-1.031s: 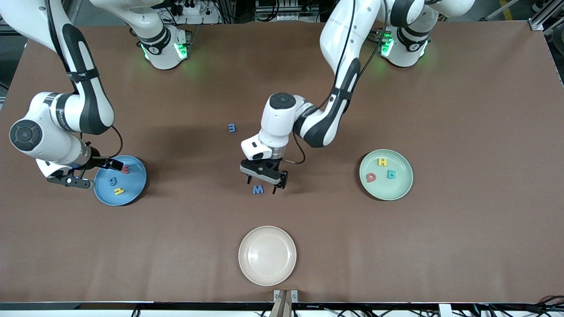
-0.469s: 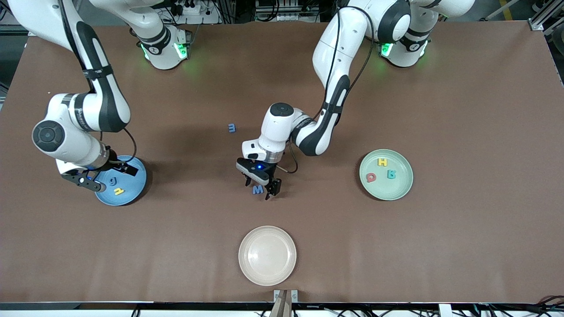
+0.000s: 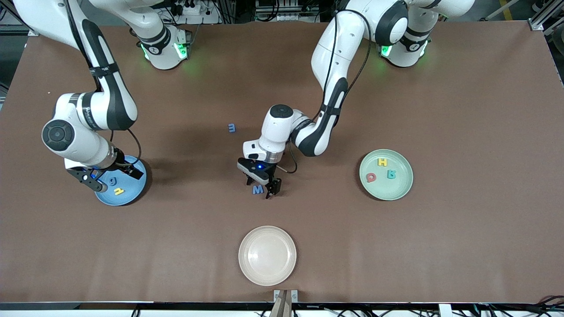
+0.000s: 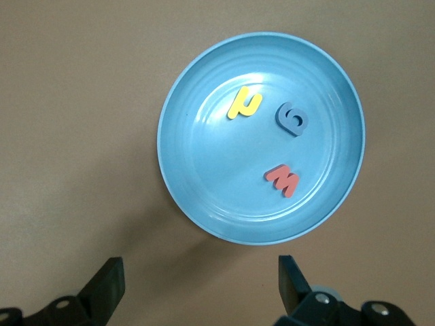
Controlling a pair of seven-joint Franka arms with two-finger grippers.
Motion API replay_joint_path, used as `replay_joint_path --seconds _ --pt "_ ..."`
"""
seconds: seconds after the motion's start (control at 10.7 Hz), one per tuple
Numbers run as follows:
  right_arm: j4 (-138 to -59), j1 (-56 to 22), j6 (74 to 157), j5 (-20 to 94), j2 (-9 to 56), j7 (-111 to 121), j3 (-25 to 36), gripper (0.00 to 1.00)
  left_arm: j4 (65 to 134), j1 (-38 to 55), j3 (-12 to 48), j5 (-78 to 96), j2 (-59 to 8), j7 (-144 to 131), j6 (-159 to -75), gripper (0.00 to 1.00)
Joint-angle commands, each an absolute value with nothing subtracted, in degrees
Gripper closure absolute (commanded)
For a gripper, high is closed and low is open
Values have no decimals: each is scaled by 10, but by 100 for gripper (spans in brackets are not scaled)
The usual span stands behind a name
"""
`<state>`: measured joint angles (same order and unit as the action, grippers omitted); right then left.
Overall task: Sort upper and lower case letters into plates
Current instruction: 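Lower the left gripper onto the blue W while the right drops the m, then close the left gripper on the blue W while the right gripper withdraws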
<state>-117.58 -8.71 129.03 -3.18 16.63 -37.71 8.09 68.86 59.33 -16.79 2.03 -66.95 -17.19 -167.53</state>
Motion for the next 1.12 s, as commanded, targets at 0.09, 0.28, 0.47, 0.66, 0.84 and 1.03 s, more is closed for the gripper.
replay_joint_path --seconds 0.09,0.28,0.47,0.66,0.84,1.03 --pt "-1183 -82 1281 -29 156 -393 79 0 671 591 -169 12 -686 -206 -1681 18" --pt "-1183 -86 1277 -29 156 -393 79 0 671 591 -168 12 -686 -224 -1681 28" --pt "-1180 -86 1279 -29 157 -393 79 0 671 591 -156 12 -683 -246 -1681 32" --pt "-1182 -87 1277 -29 157 -390 79 0 675 590 -151 12 -681 -275 -1680 32" --pt "-1183 -87 1272 -30 158 -388 79 0 678 590 -151 13 -679 -274 -1680 40" --pt "-1182 -87 1268 -30 157 -386 79 0 678 588 -150 13 -679 -275 -1680 46"
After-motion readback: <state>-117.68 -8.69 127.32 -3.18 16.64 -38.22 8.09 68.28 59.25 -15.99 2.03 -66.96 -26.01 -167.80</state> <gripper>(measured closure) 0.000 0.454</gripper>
